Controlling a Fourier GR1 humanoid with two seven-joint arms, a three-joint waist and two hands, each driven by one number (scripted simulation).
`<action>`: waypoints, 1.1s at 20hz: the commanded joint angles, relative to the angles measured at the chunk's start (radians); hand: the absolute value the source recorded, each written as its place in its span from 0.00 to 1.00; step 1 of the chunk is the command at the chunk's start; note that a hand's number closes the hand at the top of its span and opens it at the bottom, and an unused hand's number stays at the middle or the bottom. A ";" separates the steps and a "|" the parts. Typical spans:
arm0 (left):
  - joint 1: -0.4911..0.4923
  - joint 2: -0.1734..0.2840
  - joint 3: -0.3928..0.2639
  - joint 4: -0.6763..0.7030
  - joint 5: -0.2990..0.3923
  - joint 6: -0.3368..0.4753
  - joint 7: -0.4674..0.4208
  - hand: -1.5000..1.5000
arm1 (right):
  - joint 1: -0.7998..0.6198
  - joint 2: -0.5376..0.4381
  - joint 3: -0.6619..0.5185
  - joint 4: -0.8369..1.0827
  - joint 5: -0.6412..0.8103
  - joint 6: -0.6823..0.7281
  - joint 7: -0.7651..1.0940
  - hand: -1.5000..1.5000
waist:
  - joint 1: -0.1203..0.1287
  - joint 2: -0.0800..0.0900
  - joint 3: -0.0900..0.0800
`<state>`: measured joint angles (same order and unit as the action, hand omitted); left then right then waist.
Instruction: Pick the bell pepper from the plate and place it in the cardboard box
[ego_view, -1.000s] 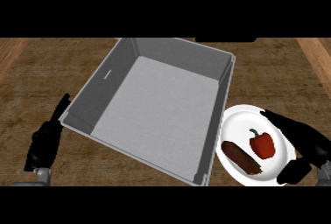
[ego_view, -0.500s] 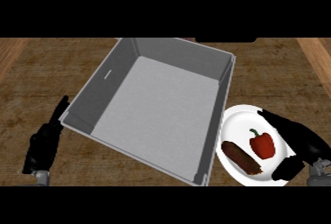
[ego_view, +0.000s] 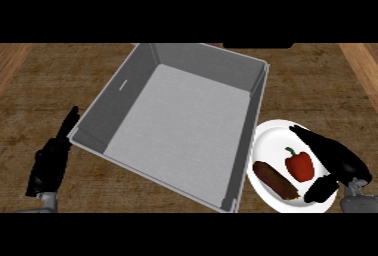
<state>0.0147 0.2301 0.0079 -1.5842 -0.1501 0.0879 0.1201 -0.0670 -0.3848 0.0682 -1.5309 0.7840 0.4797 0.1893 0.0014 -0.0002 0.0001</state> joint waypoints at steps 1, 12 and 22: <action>0.002 -0.053 -0.012 0.091 -0.056 0.033 -0.081 0.50 | 0.047 0.017 -0.006 -0.024 0.026 -0.020 -0.030 0.00 | -0.003 0.000 0.000; 0.046 -0.018 0.053 -0.004 -0.019 -0.058 -0.061 0.50 | 0.039 0.117 0.040 0.005 0.099 -0.007 0.000 1.00 | -0.001 -0.001 0.000; -0.023 -0.010 0.100 0.065 -0.009 -0.080 -0.053 0.50 | 0.003 0.037 -0.018 0.115 0.237 -0.320 -0.205 1.00 | -0.001 0.000 0.000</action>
<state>0.0039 0.1995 0.0674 -1.5682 -0.1772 0.0313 0.1032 -0.0673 -0.3513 0.0611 -1.4346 0.9953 0.2399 0.0336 0.0009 -0.0008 -0.0005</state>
